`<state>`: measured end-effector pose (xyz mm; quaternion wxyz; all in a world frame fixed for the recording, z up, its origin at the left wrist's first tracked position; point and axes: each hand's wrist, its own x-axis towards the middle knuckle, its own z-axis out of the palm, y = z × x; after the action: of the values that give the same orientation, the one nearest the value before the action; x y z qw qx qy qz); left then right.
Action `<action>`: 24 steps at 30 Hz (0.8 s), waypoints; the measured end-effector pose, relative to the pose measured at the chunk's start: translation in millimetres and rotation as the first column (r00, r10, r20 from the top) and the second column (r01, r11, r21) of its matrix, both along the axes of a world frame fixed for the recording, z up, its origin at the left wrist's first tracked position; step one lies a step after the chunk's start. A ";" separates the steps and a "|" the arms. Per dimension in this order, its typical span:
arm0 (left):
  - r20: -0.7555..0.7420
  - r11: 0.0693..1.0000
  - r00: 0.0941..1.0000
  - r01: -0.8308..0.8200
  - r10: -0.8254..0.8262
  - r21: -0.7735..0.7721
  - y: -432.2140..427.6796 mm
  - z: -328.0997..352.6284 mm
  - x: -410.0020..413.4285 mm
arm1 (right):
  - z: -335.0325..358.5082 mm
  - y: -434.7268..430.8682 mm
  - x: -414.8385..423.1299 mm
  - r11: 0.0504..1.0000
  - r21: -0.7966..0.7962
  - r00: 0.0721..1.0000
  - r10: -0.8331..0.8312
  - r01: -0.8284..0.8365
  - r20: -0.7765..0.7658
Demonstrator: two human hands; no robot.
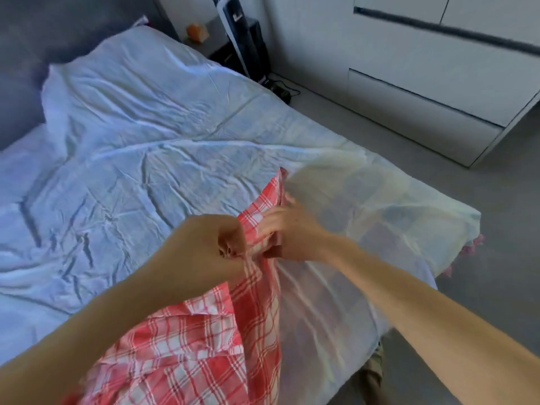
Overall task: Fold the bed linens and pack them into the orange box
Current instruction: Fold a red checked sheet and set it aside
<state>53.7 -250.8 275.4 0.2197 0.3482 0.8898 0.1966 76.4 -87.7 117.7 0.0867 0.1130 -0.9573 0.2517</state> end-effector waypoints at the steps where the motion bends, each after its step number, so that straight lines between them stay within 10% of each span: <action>1: -0.036 0.999 0.999 -0.033 0.034 0.036 -7.7 21.4 -8.8 | 6.5 1.3 -10.1 1.000 0.020 1.000 -0.014 0.014 0.002; 11: -0.494 0.934 0.806 -0.190 0.325 0.304 -91.5 246.9 -58.0 | 110.6 -38.9 -49.3 0.947 -0.017 0.921 -0.308 0.321 0.238; 19: -0.813 0.845 0.287 -0.351 0.507 0.403 -191.1 379.1 -67.7 | 190.5 -43.2 -55.5 0.843 0.162 0.843 -0.530 0.512 0.096; 24: -0.906 0.808 0.128 -0.515 0.405 0.288 -267.7 414.7 -59.3 | 266.7 -39.0 -57.8 0.829 0.156 0.843 -0.536 0.537 -0.051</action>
<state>-5.6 -518.5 690.1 -0.3998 0.0928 0.9114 -0.0308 18.6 -126.7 384.3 0.1465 -0.1526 -0.9676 0.1376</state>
